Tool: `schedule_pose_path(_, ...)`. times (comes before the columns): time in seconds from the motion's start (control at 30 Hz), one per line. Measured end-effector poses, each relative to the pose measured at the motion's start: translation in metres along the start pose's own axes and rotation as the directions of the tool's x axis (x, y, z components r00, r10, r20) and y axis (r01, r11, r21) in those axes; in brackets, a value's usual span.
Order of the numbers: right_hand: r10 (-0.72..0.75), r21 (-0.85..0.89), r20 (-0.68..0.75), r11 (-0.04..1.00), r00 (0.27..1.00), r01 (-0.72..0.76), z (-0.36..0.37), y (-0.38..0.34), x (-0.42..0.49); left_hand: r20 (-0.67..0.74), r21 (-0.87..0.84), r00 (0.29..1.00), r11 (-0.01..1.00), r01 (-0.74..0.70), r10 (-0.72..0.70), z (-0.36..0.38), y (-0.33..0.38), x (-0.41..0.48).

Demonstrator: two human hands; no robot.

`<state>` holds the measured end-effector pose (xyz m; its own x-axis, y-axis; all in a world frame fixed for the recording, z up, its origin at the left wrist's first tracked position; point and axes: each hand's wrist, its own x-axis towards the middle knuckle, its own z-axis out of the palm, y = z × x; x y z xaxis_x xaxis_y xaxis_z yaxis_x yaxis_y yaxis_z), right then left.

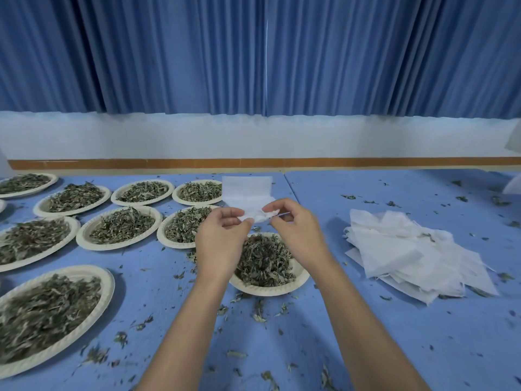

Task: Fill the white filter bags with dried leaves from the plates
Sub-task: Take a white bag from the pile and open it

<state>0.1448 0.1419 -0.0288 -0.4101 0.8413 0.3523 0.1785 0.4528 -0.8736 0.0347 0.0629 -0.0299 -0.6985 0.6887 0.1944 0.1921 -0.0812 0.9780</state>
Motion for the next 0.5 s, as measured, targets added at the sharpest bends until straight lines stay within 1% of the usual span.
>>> schedule_pose_path(0.1, 0.065, 0.095, -0.007, 0.993, 0.998, -0.064, 0.001, 0.001, 0.000, -0.046, 0.050, 0.998, 0.998, -0.034, 0.036, 0.004, -0.002, -0.002)
schedule_pose_path(0.2, 0.065, 0.063, -0.043, 0.996, 0.997, -0.062, 0.001, 0.003, -0.001, -0.087, 0.165, 0.994, 0.985, -0.056, 0.071, 0.006, -0.006, -0.002)
schedule_pose_path(0.27, 0.085, 0.063, -0.032, 0.995, 0.996, -0.083, 0.002, 0.003, -0.001, -0.115, 0.220, 0.987, 0.971, -0.089, 0.116, 0.007, -0.009, -0.003)
schedule_pose_path(0.33, 0.122, 0.102, -0.007, 0.987, 0.992, -0.121, 0.003, 0.002, 0.000, -0.134, 0.246, 0.979, 0.962, -0.117, 0.153, 0.007, -0.011, -0.002)
schedule_pose_path(0.43, 0.167, 0.215, 0.036, 0.962, 0.985, -0.171, 0.003, 0.002, 0.000, -0.111, 0.234, 0.977, 0.960, -0.151, 0.181, 0.004, -0.014, 0.000)
schedule_pose_path(0.5, 0.176, 0.269, 0.054, 0.945, 0.983, -0.184, 0.001, 0.002, 0.000, -0.039, 0.283, 0.975, 0.938, -0.201, 0.220, 0.002, -0.016, 0.000)
